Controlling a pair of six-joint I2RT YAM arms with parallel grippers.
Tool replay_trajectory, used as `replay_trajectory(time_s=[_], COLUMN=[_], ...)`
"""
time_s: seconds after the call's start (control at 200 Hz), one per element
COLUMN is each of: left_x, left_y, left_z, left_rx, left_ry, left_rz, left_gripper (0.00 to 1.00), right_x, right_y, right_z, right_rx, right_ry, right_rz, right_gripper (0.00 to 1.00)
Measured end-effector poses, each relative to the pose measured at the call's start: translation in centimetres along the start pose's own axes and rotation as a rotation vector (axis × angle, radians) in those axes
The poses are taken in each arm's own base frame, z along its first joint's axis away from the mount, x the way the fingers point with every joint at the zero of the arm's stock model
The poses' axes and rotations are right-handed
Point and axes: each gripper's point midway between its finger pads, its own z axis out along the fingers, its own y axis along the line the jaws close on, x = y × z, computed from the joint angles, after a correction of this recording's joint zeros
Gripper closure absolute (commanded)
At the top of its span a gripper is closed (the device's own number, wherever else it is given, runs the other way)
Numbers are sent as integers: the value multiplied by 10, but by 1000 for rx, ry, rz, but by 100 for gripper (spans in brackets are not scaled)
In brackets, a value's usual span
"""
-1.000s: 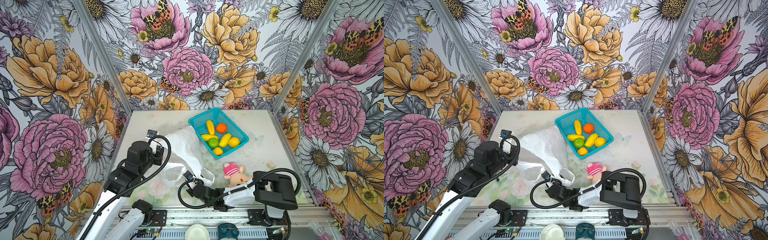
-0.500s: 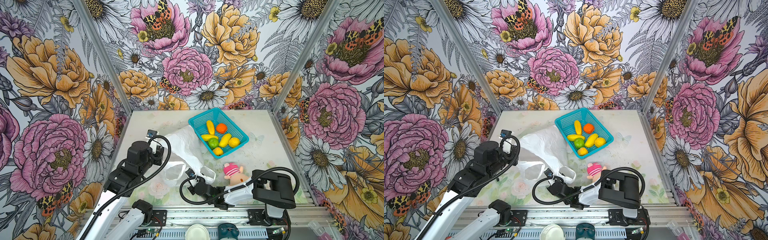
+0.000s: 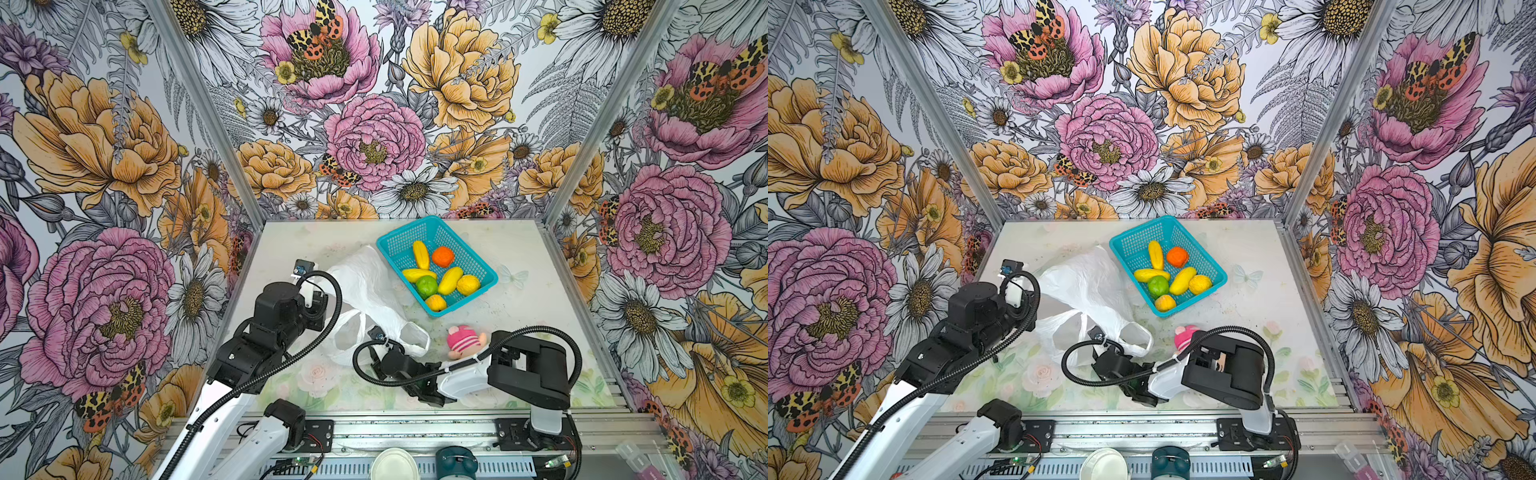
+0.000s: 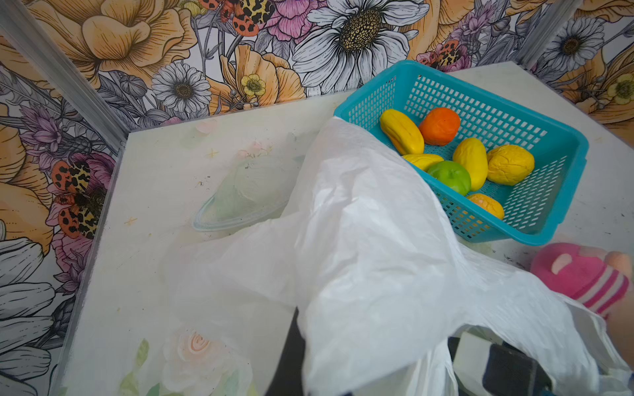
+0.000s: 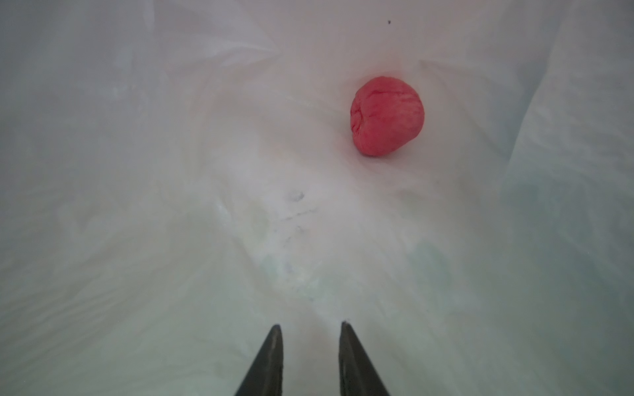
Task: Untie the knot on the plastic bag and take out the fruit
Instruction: 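Reach the right gripper down to the pink fruit and grasp it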
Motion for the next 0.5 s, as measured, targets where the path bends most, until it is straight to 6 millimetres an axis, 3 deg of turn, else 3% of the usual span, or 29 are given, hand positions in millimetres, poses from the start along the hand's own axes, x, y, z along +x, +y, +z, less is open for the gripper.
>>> replay_trajectory(time_s=[0.135,0.275,0.385,0.495], left_x=[0,0,1,1], left_y=[0,-1,-14,-33], left_z=[0,0,-1,-4], left_rx=[0,8,76,172], left_ry=[0,1,4,4], left_rz=[0,0,5,19], left_gripper=[100,100,100,100], right_x=[6,-4,-18,-31], right_y=[-8,-15,-11,-3], right_z=[4,26,45,61], right_rx=[24,82,112,124], right_ry=[40,73,89,91], right_rz=[16,51,80,90], right_gripper=[69,63,53,35])
